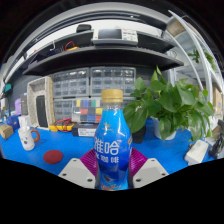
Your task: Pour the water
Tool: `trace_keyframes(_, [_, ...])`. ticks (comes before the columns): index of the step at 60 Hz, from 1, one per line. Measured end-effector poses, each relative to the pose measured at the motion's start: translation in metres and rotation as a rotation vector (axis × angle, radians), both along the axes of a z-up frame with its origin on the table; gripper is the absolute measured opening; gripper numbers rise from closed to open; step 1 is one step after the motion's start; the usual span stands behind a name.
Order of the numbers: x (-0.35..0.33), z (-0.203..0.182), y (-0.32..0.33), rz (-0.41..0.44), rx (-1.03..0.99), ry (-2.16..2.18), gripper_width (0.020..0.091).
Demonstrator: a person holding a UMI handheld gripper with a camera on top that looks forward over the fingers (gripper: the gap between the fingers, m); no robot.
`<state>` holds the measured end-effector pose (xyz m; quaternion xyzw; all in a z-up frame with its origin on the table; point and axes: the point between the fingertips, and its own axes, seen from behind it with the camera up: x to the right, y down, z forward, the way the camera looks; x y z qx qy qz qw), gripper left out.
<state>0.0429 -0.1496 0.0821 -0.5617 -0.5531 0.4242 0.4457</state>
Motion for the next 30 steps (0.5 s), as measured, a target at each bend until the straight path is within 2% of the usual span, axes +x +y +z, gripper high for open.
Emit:
trace_keyframes(11, [-0.003, -0.001, -0.008, -0.011, 0.141, -0.055, 0.0376])
trace_keyframes(17, [-0.011, 0.008, -0.032, 0.013, 0.252, -0.083, 0.0375])
trace_keyframes(30, [-0.043, 0.034, -0.136, 0.194, 0.568, -0.119, 0.0375])
